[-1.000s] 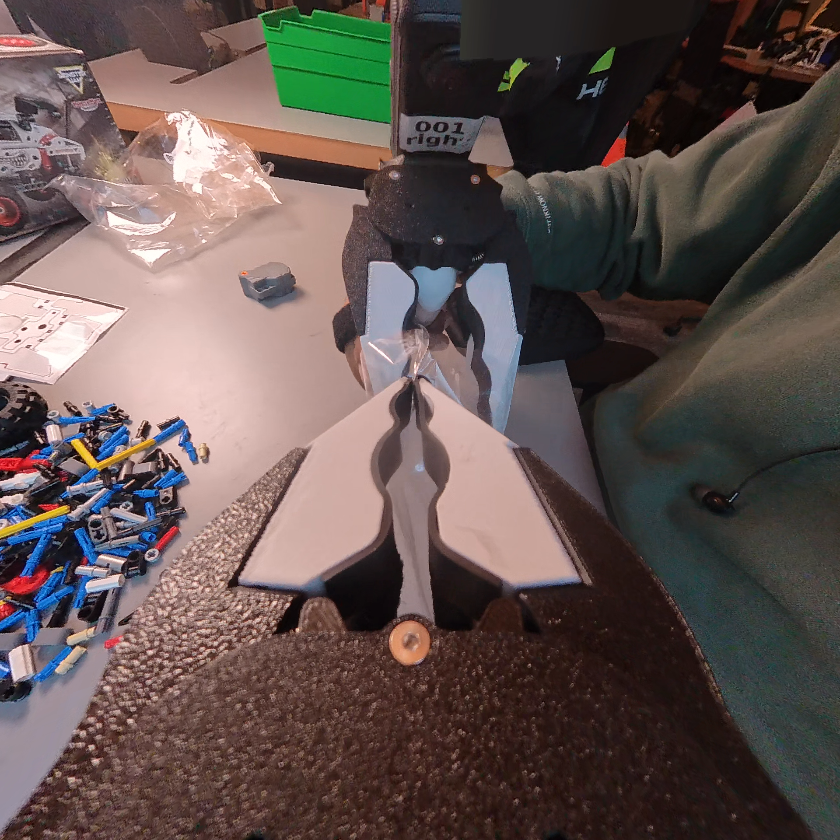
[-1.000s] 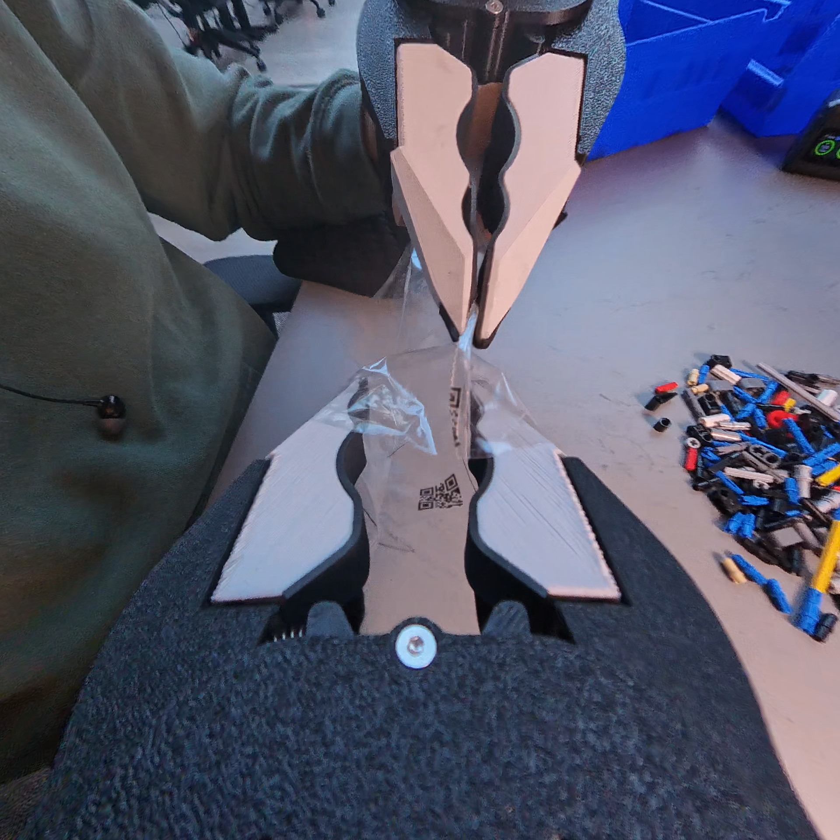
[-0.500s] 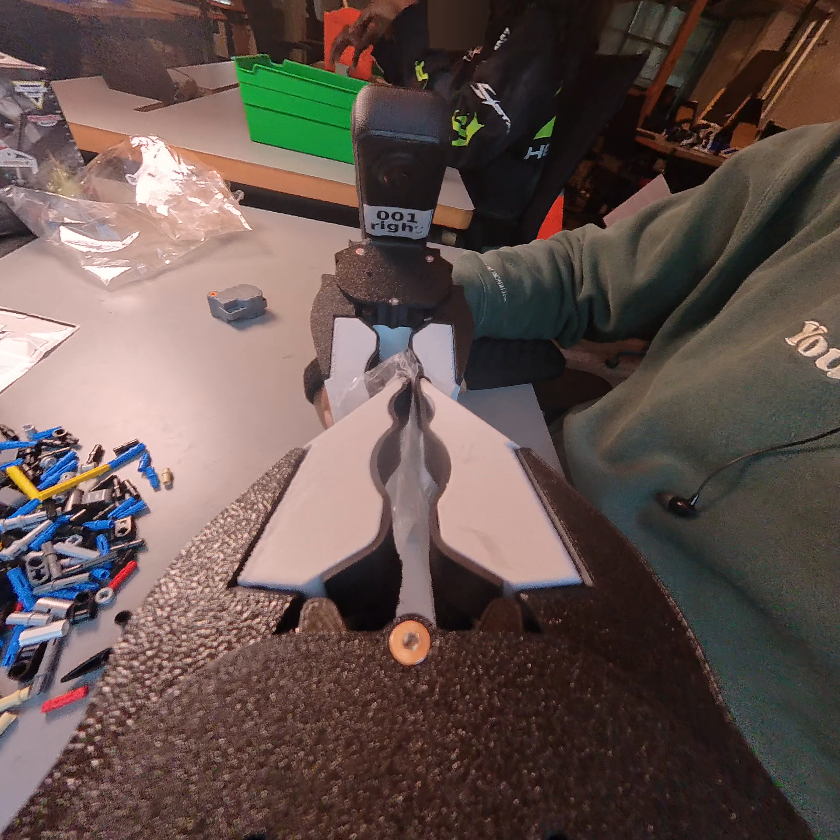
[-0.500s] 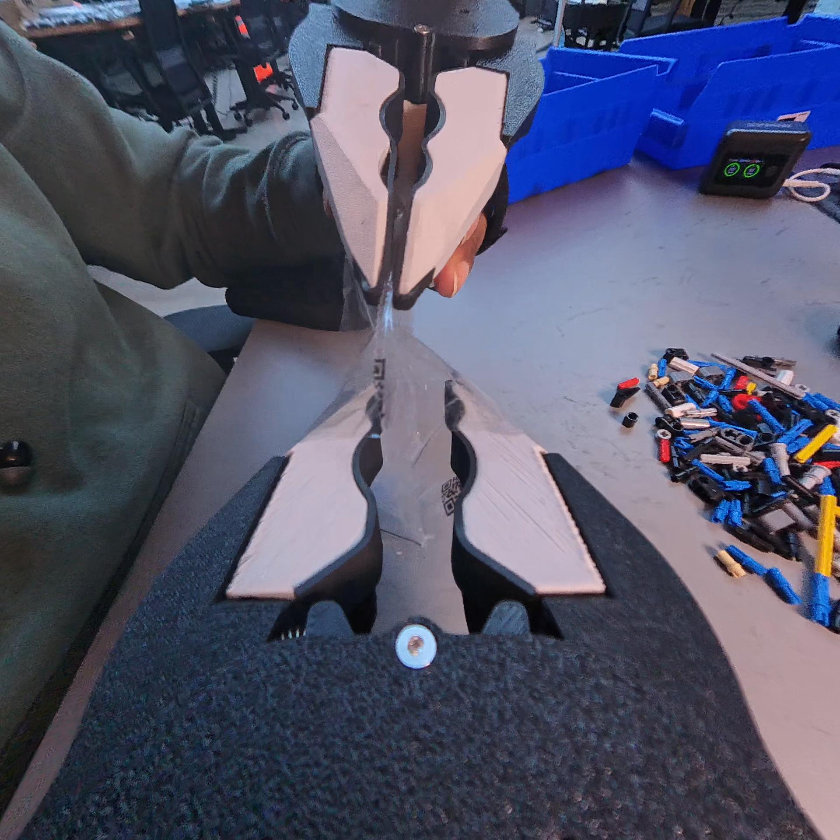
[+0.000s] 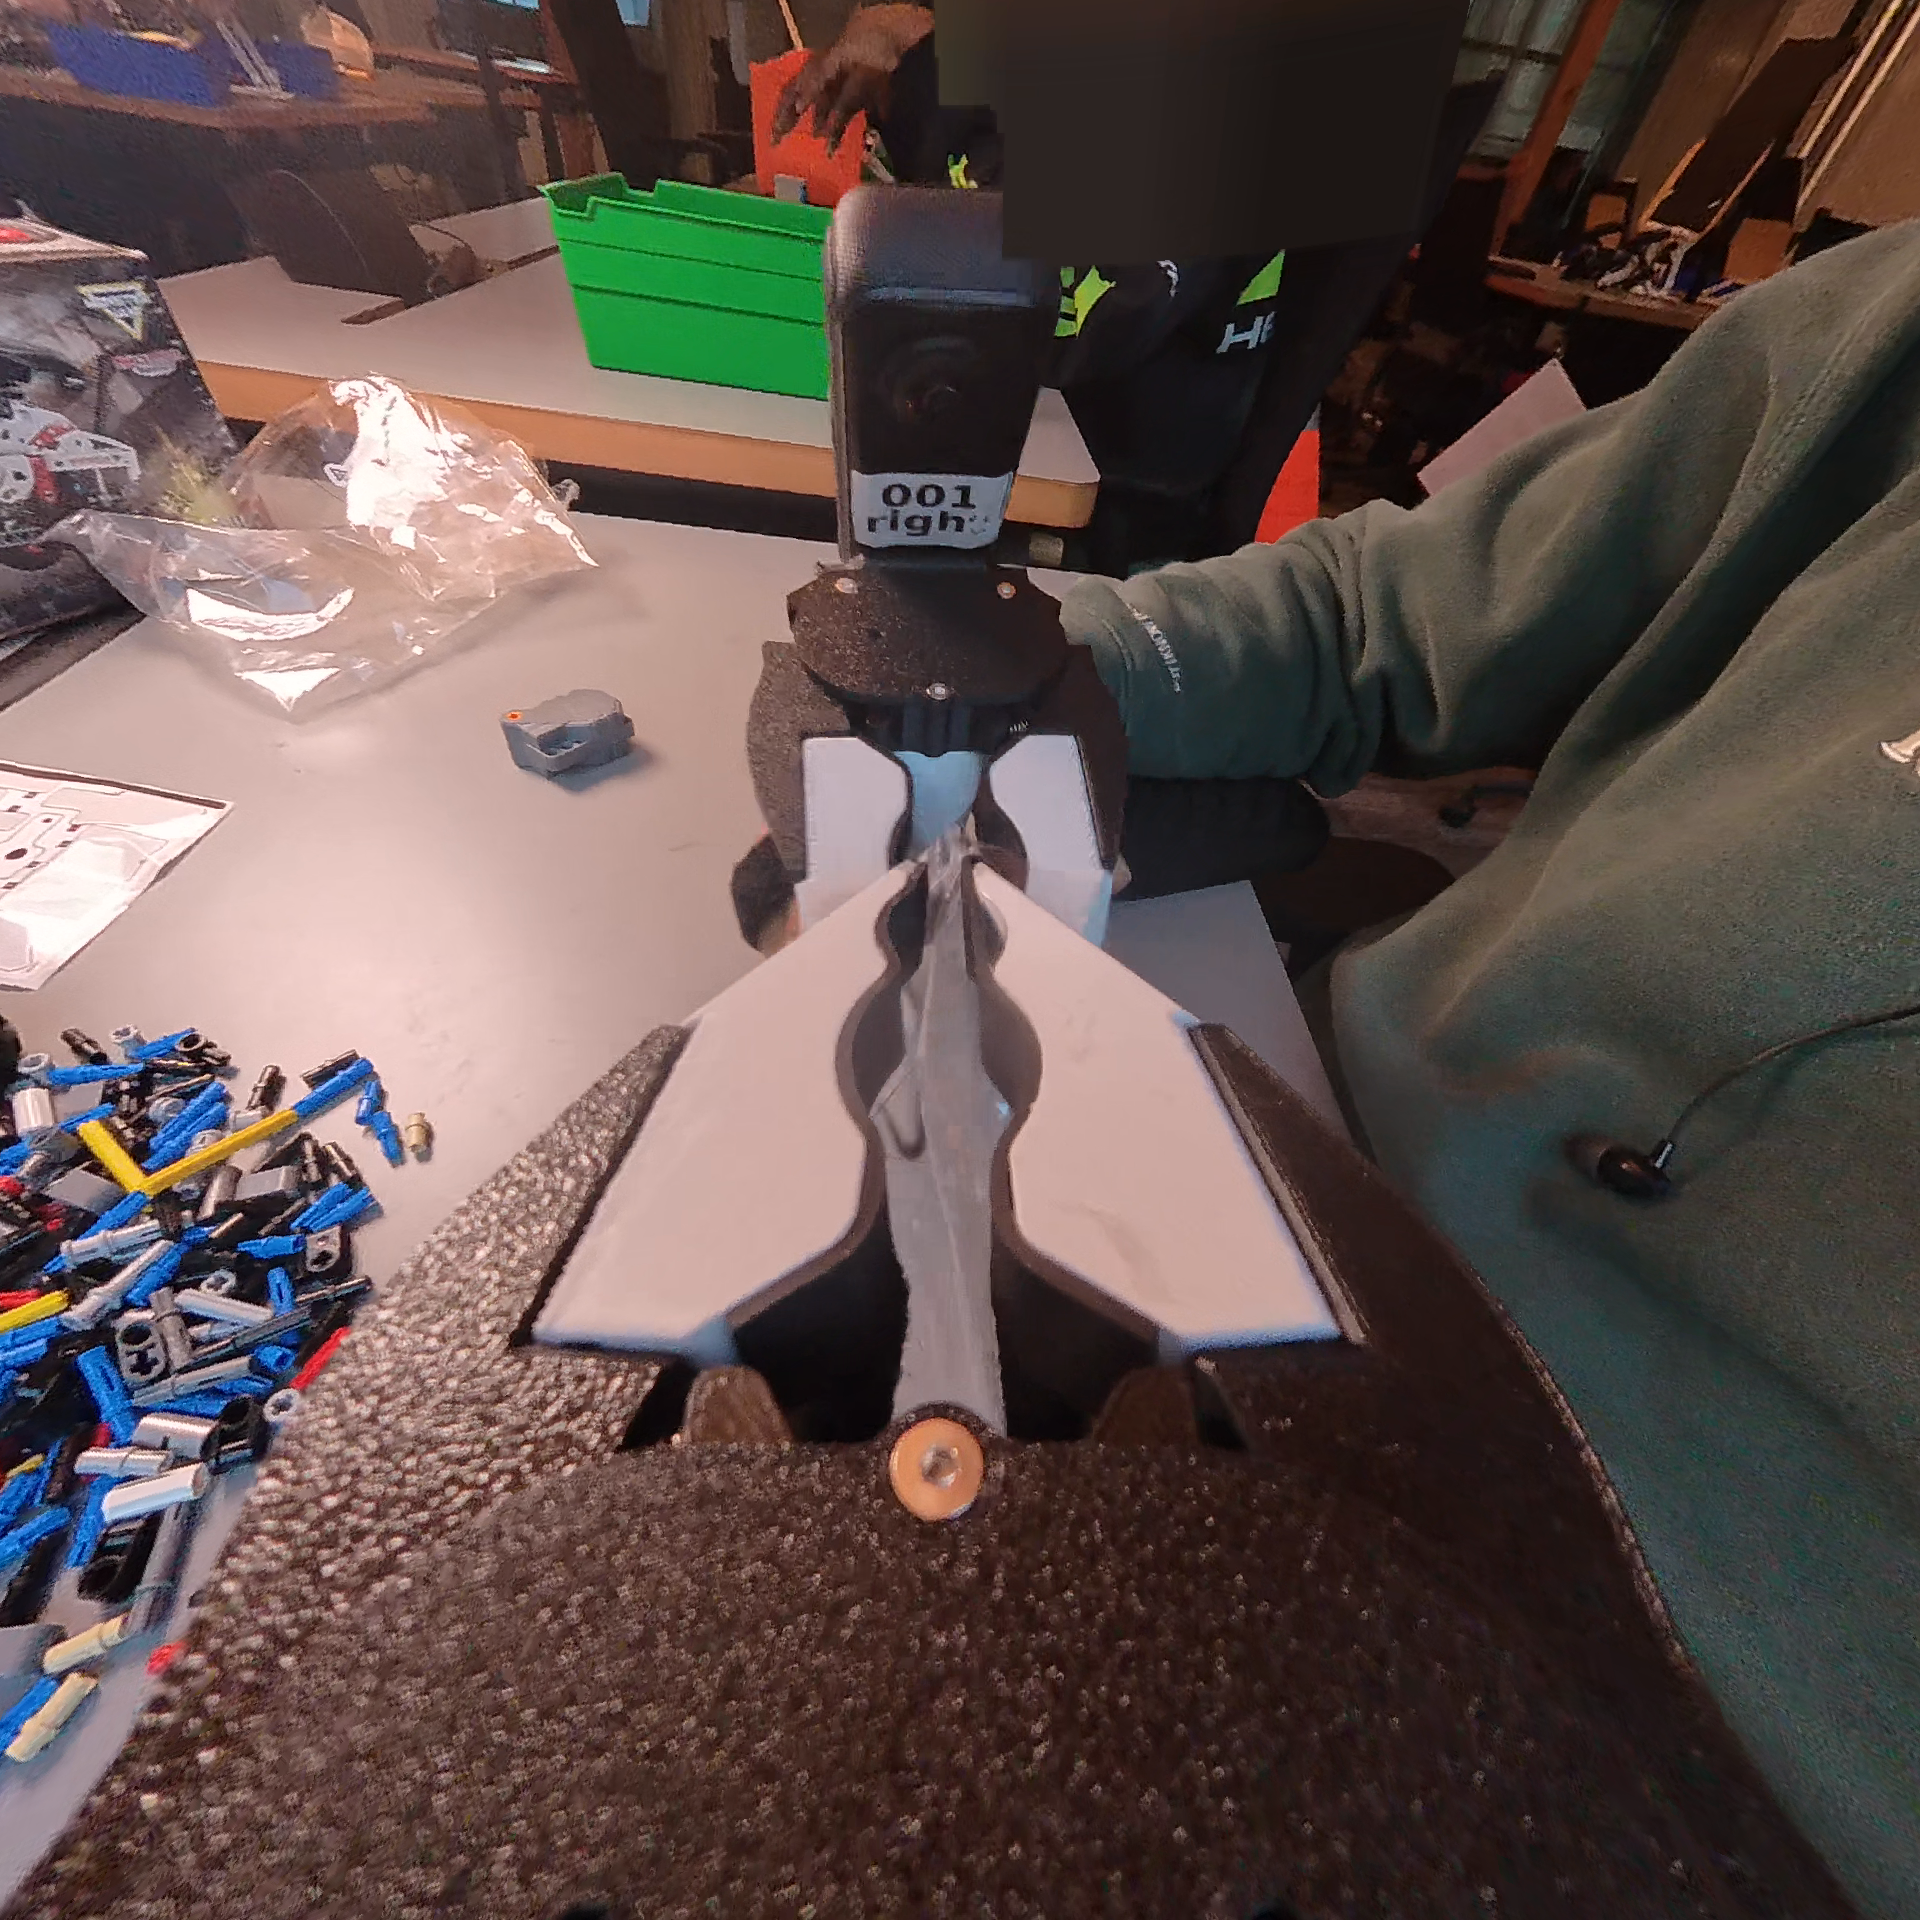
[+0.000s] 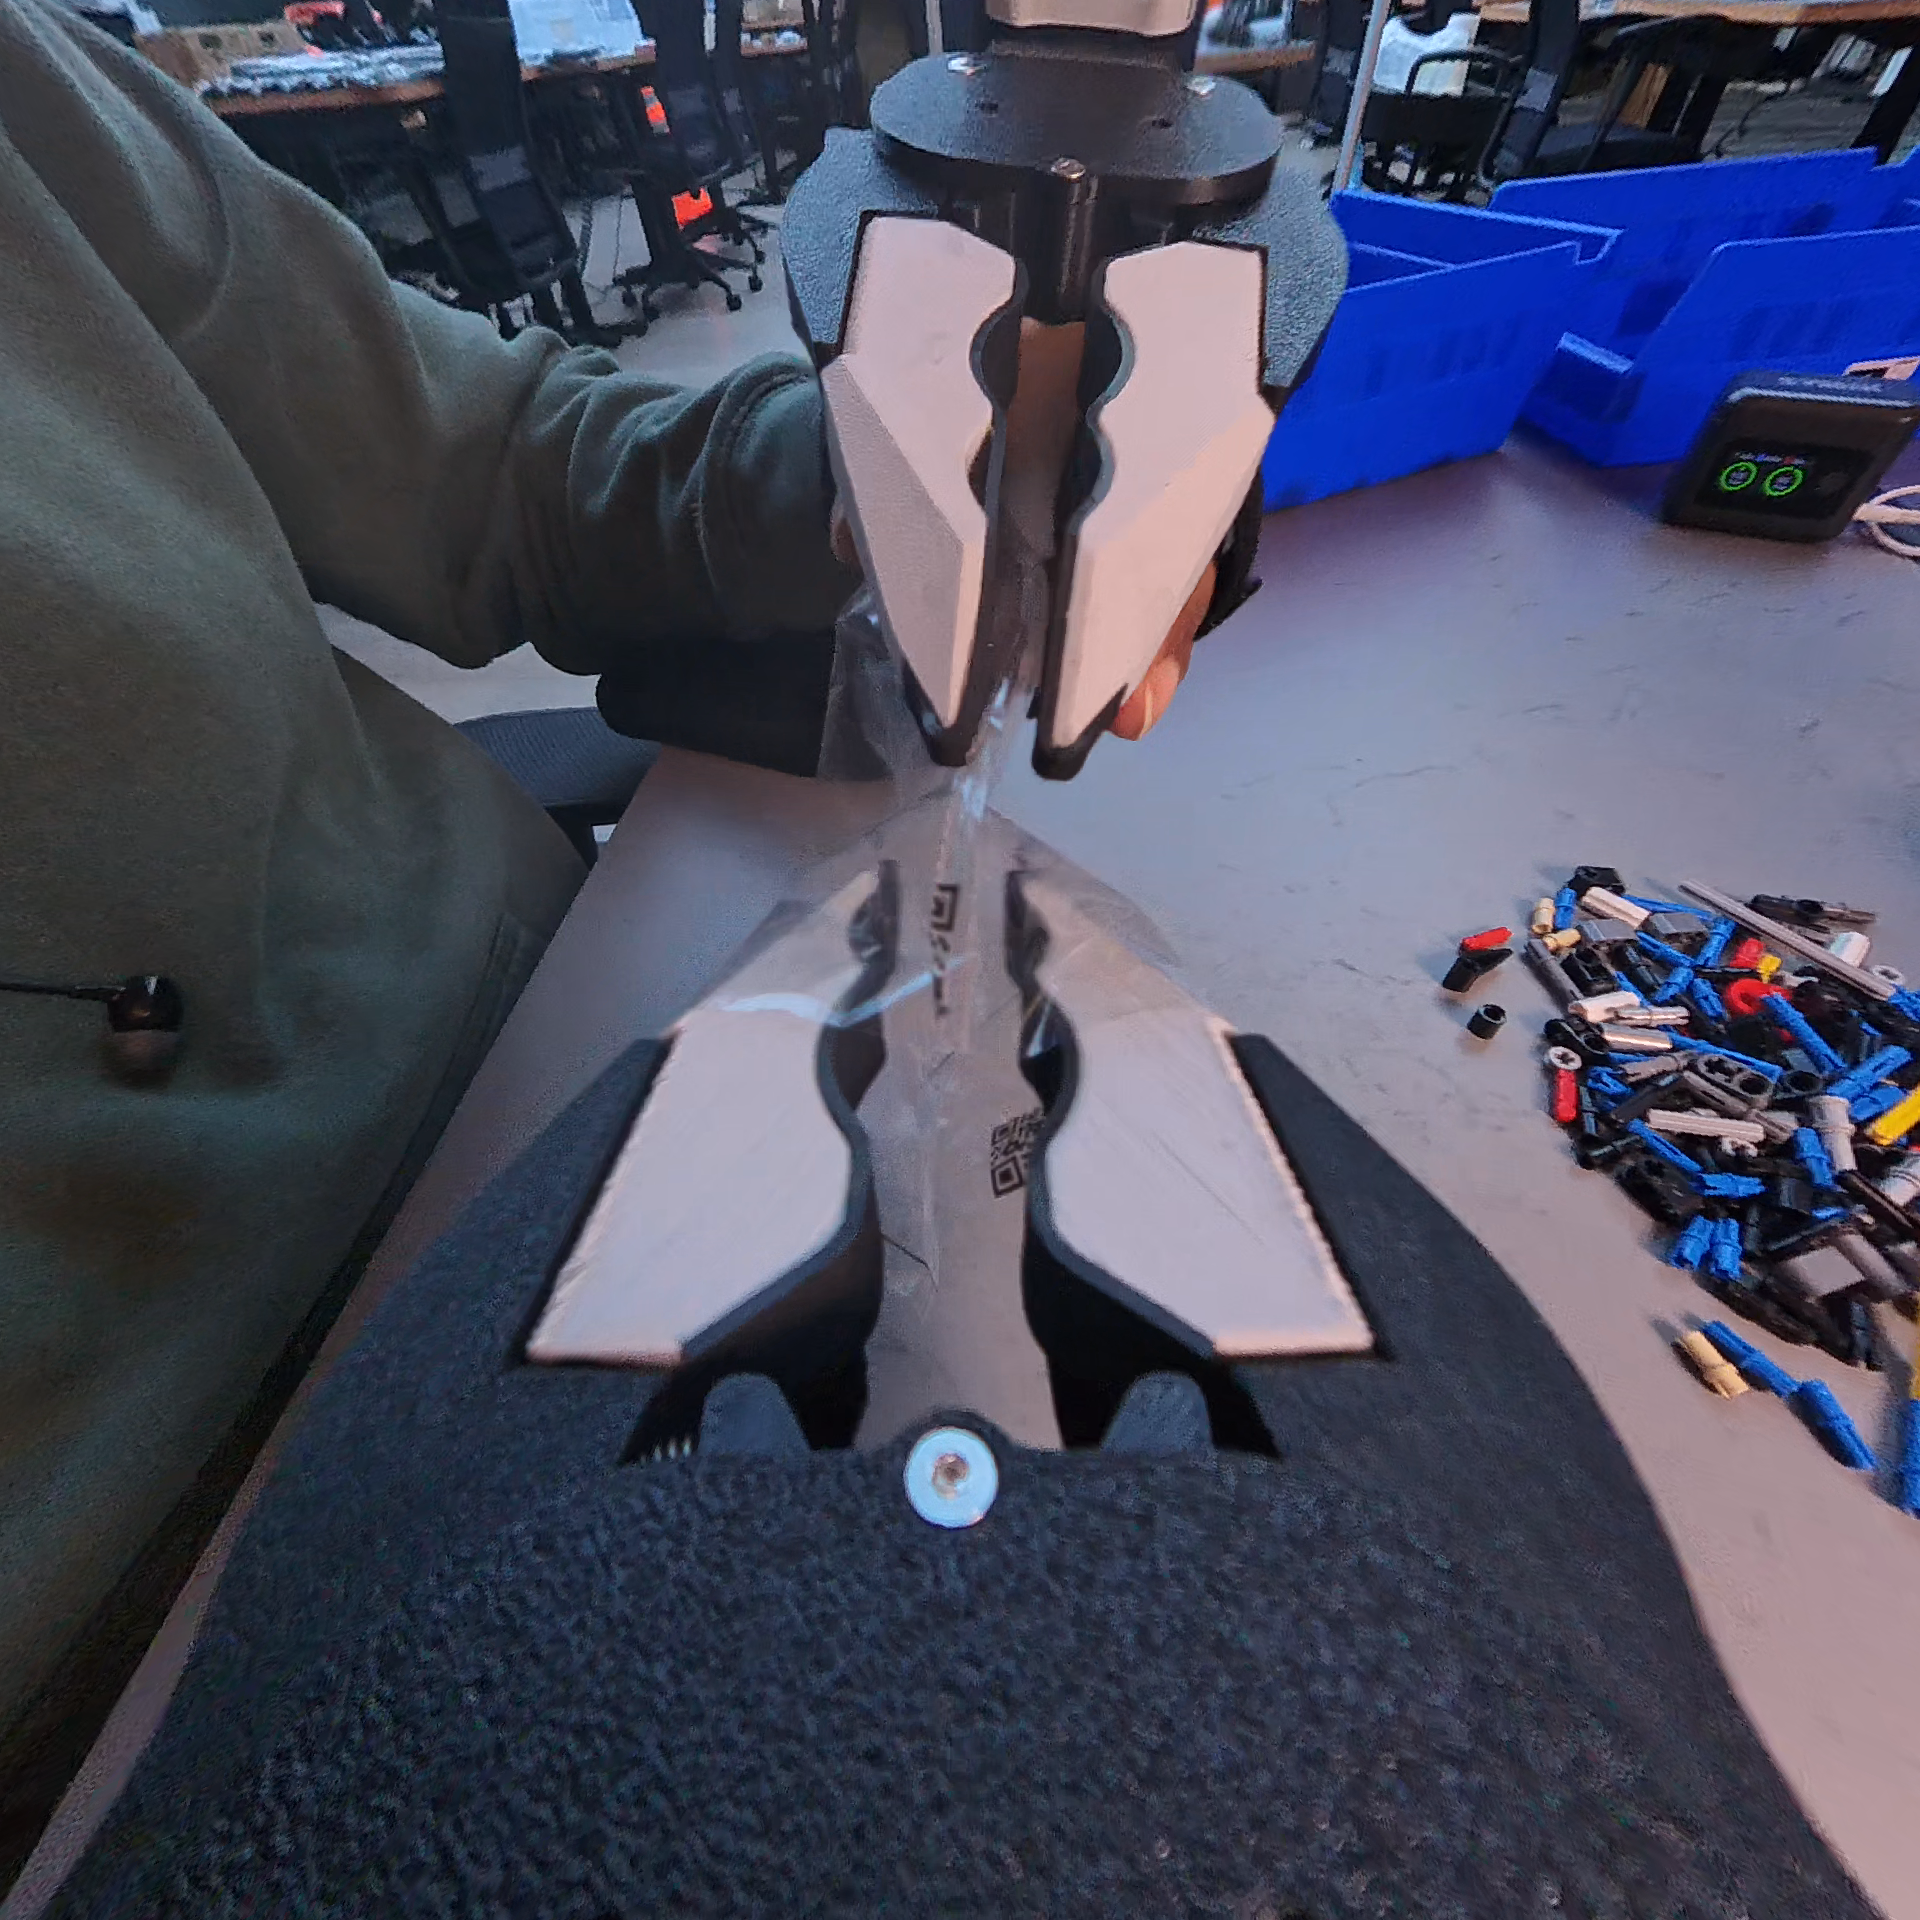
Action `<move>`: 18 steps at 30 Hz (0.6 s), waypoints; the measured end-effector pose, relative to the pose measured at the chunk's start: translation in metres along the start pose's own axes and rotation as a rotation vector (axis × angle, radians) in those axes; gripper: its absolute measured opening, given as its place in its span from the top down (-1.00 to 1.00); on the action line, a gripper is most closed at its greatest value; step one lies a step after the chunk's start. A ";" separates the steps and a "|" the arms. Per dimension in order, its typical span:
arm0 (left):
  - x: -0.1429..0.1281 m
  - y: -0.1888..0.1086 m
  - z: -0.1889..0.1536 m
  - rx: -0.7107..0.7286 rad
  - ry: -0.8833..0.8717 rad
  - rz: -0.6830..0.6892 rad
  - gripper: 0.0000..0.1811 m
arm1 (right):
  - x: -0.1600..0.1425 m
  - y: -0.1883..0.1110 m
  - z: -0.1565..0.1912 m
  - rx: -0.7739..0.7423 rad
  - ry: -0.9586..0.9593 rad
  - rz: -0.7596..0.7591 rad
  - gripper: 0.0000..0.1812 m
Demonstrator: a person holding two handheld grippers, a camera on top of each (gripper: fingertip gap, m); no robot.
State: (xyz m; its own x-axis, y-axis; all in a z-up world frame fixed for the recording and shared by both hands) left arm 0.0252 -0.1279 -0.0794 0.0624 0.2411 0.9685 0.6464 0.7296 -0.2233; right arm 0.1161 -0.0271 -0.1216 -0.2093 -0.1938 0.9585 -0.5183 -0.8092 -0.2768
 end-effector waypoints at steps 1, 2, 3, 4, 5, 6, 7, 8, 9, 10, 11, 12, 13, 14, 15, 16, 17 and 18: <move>0.001 -0.001 0.001 0.016 -0.002 -0.012 0.90 | -0.001 -0.001 -0.002 -0.026 -0.001 -0.023 1.00; 0.002 -0.003 0.003 0.029 -0.007 -0.025 0.85 | -0.002 -0.002 -0.004 -0.040 -0.007 -0.039 1.00; 0.003 -0.005 0.005 0.042 -0.017 -0.036 0.81 | -0.002 -0.004 -0.005 -0.040 -0.005 -0.052 1.00; 0.002 -0.007 0.008 0.057 -0.030 -0.043 0.77 | -0.002 -0.005 -0.006 -0.039 0.009 -0.073 1.00; 0.002 -0.010 0.011 0.076 -0.041 -0.048 0.72 | -0.001 -0.007 -0.007 -0.033 0.026 -0.097 1.00; 0.001 -0.014 0.015 0.094 -0.049 -0.058 0.67 | 0.001 -0.010 -0.007 -0.017 0.045 -0.135 1.00; 0.001 -0.019 0.017 0.100 -0.058 -0.076 0.60 | 0.003 -0.013 -0.008 -0.010 0.072 -0.177 1.00; 0.002 -0.025 0.020 0.098 -0.071 -0.099 0.54 | 0.005 -0.018 -0.010 -0.013 0.092 -0.215 1.00; 0.003 -0.032 0.022 0.094 -0.084 -0.121 0.52 | 0.007 -0.023 -0.012 -0.013 0.109 -0.252 1.00; 0.004 -0.040 0.023 0.082 -0.098 -0.138 0.49 | 0.008 -0.029 -0.014 -0.010 0.131 -0.289 1.00; 0.004 -0.047 0.025 0.061 -0.117 -0.143 0.47 | 0.009 -0.035 -0.016 -0.012 0.156 -0.327 1.00; 0.001 -0.052 0.027 0.035 -0.137 -0.138 0.48 | 0.010 -0.040 -0.019 -0.019 0.172 -0.344 1.00; -0.003 -0.056 0.029 0.008 -0.155 -0.121 0.52 | 0.008 -0.043 -0.021 -0.036 0.171 -0.327 1.00; -0.010 -0.058 0.031 -0.018 -0.169 -0.085 0.58 | 0.005 -0.043 -0.022 -0.055 0.158 -0.274 1.00; -0.018 -0.057 0.032 -0.039 -0.179 -0.027 0.61 | 0.001 -0.041 -0.022 -0.069 0.137 -0.199 1.00; -0.028 -0.055 0.033 -0.041 -0.181 0.046 0.61 | -0.005 -0.038 -0.022 -0.099 0.110 -0.136 1.00; -0.036 -0.053 0.035 -0.026 -0.173 0.117 0.61 | -0.010 -0.037 -0.022 -0.120 0.092 -0.085 1.00; -0.043 -0.051 0.036 -0.015 -0.166 0.168 0.60 | -0.013 -0.036 -0.022 -0.123 0.091 -0.055 1.00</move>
Point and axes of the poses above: each gripper's, where its closed fingertips meet, y out along the fingers, x out of its top, z = x × y across the jaws, the point moved 9 cm from there along -y, back along the fingers, and after that the axes turned 2 degrees about x, right-handed, at the moved point
